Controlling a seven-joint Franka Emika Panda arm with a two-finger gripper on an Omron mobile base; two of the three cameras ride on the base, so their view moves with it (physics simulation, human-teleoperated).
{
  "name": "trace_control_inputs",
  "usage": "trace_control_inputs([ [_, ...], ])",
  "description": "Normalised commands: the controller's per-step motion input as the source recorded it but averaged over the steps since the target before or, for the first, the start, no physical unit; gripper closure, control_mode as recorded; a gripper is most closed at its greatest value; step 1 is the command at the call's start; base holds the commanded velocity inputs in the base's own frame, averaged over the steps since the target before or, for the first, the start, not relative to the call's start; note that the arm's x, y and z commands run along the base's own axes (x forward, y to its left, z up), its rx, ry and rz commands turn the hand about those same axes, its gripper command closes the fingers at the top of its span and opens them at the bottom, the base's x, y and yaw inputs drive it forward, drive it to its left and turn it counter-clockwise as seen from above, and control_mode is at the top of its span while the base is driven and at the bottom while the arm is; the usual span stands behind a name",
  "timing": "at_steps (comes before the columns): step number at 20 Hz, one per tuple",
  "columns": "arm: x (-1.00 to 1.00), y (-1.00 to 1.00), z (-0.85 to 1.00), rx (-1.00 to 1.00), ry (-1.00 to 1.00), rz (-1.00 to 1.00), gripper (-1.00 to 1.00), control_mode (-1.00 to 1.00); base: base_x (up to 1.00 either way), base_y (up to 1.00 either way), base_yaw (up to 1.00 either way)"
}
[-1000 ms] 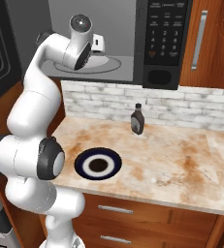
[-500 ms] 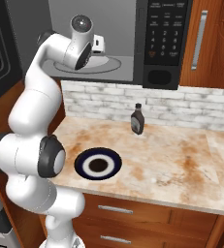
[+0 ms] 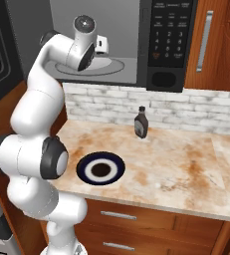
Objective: Pick the garlic from the counter and place it in the microwave. Then turn on the microwave.
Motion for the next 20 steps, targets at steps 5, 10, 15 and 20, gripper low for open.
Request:
trace_control_inputs([
  [5, 0.11, 0.01, 0.00, 0.00, 0.01, 0.00, 1.00, -1.00, 0.00, 0.00, 0.00],
  [10, 0.12, 0.03, 0.00, 0.00, 0.02, 0.00, 1.00, -1.00, 0.00, 0.00, 0.00],
  [15, 0.16, 0.04, -0.02, 0.00, 0.03, 0.00, 1.00, -1.00, 0.00, 0.00, 0.00],
  [20, 0.16, 0.01, -0.03, 0.00, 0.03, 0.01, 1.00, -1.00, 0.00, 0.00, 0.00],
])
